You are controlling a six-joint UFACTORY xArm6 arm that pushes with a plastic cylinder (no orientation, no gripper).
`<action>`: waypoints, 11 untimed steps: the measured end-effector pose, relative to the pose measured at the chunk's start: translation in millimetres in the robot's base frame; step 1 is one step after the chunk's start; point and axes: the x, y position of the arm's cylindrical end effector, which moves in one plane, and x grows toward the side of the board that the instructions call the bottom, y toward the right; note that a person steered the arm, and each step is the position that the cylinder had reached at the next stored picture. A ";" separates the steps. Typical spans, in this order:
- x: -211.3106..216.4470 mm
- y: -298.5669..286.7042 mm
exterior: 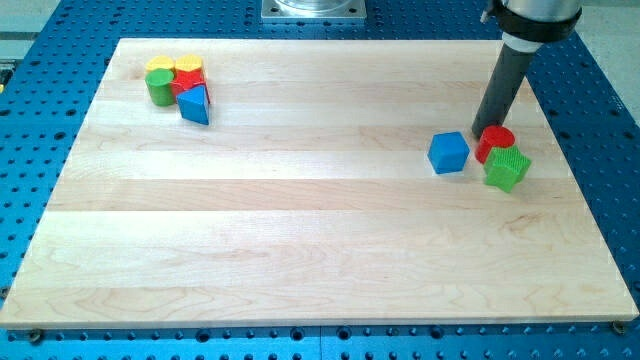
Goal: Drag the red circle along with the cube to the bottom center of the board
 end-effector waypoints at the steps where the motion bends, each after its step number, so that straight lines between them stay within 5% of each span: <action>1: 3.6 -1.2; 2: -18.1 54.9; 4: 35.9 58.4; 8: 13.3 -192.1; 10: 36.9 -109.6; 11: 61.8 -116.8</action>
